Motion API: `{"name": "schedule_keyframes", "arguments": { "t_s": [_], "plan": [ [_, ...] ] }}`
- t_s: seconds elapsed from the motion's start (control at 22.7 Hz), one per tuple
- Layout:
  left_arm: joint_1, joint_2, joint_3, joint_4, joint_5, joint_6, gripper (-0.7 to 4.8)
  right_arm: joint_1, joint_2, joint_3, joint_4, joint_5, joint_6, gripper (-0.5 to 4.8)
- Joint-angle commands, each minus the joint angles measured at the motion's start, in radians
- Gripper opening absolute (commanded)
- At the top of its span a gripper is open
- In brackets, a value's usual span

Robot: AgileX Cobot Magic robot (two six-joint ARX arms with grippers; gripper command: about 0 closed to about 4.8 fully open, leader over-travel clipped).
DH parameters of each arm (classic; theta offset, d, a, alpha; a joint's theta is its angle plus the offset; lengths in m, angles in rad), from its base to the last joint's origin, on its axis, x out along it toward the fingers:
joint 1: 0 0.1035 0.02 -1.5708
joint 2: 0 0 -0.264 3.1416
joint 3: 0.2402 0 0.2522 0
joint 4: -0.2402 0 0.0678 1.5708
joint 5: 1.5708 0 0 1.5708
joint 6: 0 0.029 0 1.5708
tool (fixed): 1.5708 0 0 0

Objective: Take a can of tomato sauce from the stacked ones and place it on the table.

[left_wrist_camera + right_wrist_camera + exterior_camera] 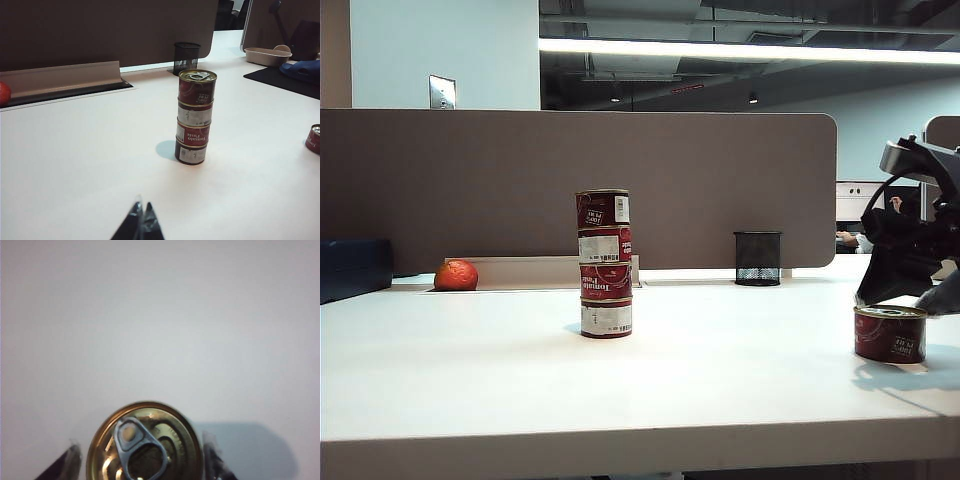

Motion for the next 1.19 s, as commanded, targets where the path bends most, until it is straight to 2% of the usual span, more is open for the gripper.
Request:
{"name": "schedule_keyframes", "arguments": {
  "t_s": [0.04,0.22,0.4,0.44,0.53,0.57,0.66,0.88,1.06,1.19],
  "plan": [
    [0.001,0.001,0.004,0.013,0.003,-0.004,-0.06,0.001,-0.004,0.003,0.022,-0.005,0.002,3.52],
    [0.001,0.001,0.004,0.013,0.003,-0.004,-0.06,-0.001,-0.054,0.003,0.026,0.008,0.001,3.69],
    [0.001,0.001,0.004,0.013,0.003,-0.004,-0.06,-0.002,-0.19,0.003,0.024,0.099,-0.011,3.66],
    [0.001,0.001,0.004,0.013,0.003,-0.004,-0.06,-0.005,-0.218,0.003,0.021,0.116,-0.011,3.5],
    [0.001,0.001,0.004,0.013,0.003,-0.003,-0.06,-0.03,-0.281,0.003,0.002,0.114,-0.032,1.74],
    [0.001,0.001,0.004,0.013,0.003,-0.003,-0.06,-0.049,-0.322,0.003,-0.024,0.109,-0.054,0.61],
    [0.001,0.001,0.004,0.013,0.003,-0.003,-0.06,-0.071,-0.374,0.003,-0.065,0.106,-0.069,-0.03],
    [0.001,0.001,0.004,0.013,0.003,-0.003,-0.06,-0.108,-0.526,0.002,-0.217,0.028,-0.105,-0.06],
    [0.001,0.001,0.004,0.013,0.003,-0.003,-0.06,-0.108,-0.635,0.001,-0.295,0.037,-0.142,-0.06],
    [0.001,0.001,0.004,0.013,0.003,-0.003,-0.06,-0.117,-0.706,0.001,-0.345,0.084,-0.142,-0.06]
  ]
}}
